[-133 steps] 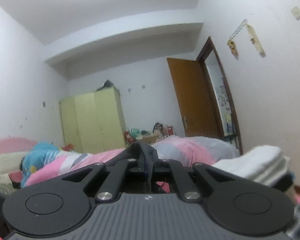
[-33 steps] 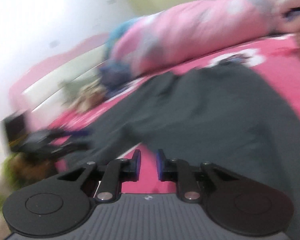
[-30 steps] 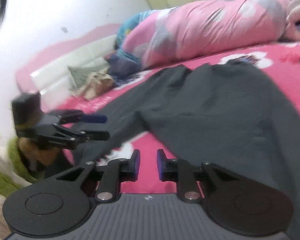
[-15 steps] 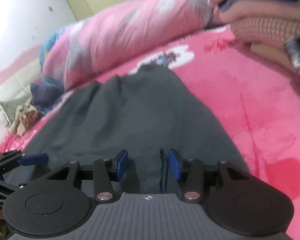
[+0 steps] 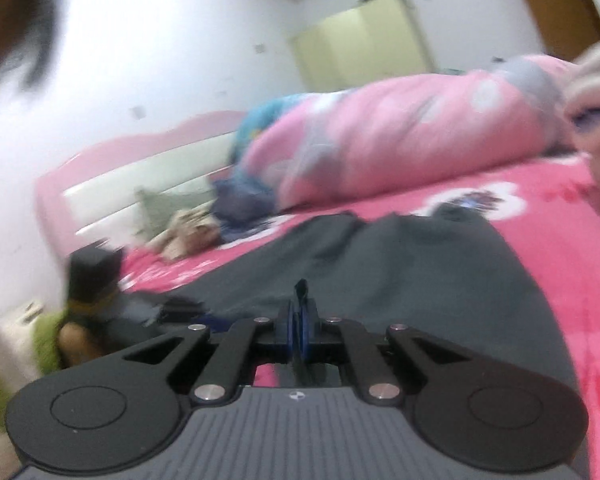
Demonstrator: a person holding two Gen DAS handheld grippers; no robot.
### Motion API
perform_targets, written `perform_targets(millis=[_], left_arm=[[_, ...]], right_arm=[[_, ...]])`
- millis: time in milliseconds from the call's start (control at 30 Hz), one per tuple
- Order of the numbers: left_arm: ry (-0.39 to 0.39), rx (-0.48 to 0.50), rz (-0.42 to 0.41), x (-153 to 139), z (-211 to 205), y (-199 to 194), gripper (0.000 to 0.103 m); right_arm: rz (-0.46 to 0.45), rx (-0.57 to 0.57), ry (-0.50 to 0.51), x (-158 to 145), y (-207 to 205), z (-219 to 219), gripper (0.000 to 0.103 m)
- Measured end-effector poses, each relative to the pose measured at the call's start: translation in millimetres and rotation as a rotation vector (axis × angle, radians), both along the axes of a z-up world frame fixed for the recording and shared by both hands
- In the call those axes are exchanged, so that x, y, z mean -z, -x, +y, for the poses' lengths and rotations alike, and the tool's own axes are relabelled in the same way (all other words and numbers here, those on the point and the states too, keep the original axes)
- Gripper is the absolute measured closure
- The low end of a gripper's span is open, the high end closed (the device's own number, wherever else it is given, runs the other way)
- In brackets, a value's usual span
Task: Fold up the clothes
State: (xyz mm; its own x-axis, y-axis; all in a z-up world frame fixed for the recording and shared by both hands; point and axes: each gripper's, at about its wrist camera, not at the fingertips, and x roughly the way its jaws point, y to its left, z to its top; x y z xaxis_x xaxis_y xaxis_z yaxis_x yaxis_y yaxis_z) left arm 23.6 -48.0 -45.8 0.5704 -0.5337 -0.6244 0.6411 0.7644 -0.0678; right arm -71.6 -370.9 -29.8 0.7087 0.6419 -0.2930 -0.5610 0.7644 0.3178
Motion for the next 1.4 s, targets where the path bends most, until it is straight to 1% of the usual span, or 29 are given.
perform_targets(millis=[100,200,300,400,433,467,567,600,633,700,800,900,933,967,1000,1033,1100,1133,1167,1200,1267,1300,1400], left_arm=[[0.047,-0.025,0.032,-7.0,28.3,15.8,0.037],[0.095,-0.084,0.066,-11.5,58.7,31.9,0.037],[0.13,-0.147,0.082,-13.6,84.4,45.8,0.037],[0.163,-0.196,0.091,-13.3,107.4,57.1,0.037],[0.176,-0.212,0.097,-12.9,114.9,60.2,0.037],[0.191,-0.231,0.105,-12.3,122.7,62.8,0.037],[0.241,-0.291,0.127,-10.8,146.6,70.0,0.037],[0.262,-0.31,0.132,-10.6,155.1,72.7,0.037],[0.282,-0.331,0.134,-10.2,163.5,75.7,0.037],[0.308,-0.385,0.128,-9.3,179.7,81.4,0.037],[0.345,-0.47,0.118,-7.9,203.4,88.2,0.037],[0.395,-0.566,0.115,-5.3,227.9,91.1,0.037],[0.412,-0.601,0.112,-4.6,236.0,90.8,0.037],[0.427,-0.637,0.105,-4.0,243.9,89.8,0.037],[0.443,-0.673,0.099,-3.5,251.8,88.8,0.037],[0.46,-0.712,0.096,-2.4,260.0,86.7,0.037],[0.498,-0.77,0.103,0.4,275.6,79.7,0.038],[0.508,-0.796,0.104,1.5,282.2,74.3,0.04],[0.507,-0.825,0.103,2.0,288.0,68.6,0.042],[0.504,-0.842,0.094,1.8,292.9,63.7,0.046],[0.467,-0.846,0.068,-1.1,294.8,53.9,0.052],[0.419,-0.834,0.056,-2.6,291.4,48.8,0.056],[0.24,-0.759,0.02,-4.8,272.6,37.2,0.062]], right_arm=[[0.024,-0.069,0.05,-0.1,18.8,19.1,0.099],[0.079,-0.127,0.083,10.2,29.0,39.0,0.099],[0.13,-0.167,0.121,21.2,37.2,55.9,0.099],[0.175,-0.181,0.183,29.6,43.6,70.4,0.097],[0.203,-0.184,0.213,33.3,45.2,75.9,0.095],[0.234,-0.188,0.246,37.5,47.4,81.1,0.092],[0.349,-0.189,0.416,52.2,53.2,101.5,0.084],[0.375,-0.201,0.471,56.1,57.5,108.2,0.083],[0.378,-0.213,0.503,57.3,62.6,112.9,0.083],[0.359,-0.235,0.527,53.5,70.6,120.0,0.083],[0.307,-0.259,0.491,40.4,71.6,136.1,0.081],[0.221,-0.289,0.461,28.0,56.6,162.1,0.08],[0.182,-0.292,0.443,23.9,49.8,172.9,0.077],[0.144,-0.294,0.424,19.9,43.0,183.6,0.068],[0.106,-0.297,0.406,15.9,36.2,194.3,0.062],[0.074,-0.303,0.389,12.7,29.7,205.3,0.059],[0.036,-0.333,0.364,9.7,18.2,229.0,0.059],[0.025,-0.354,0.359,10.2,14.3,241.1,0.059],[0.018,-0.372,0.359,11.4,11.6,250.7,0.059],[0.012,-0.39,0.359,12.6,8.9,260.4,0.059],[0.002,-0.418,0.37,14.9,8.8,274.8,0.06],[0.001,-0.425,0.376,16.2,9.8,280.1,0.06],[0.031,-0.411,0.368,21.8,9.6,286.7,0.06]])
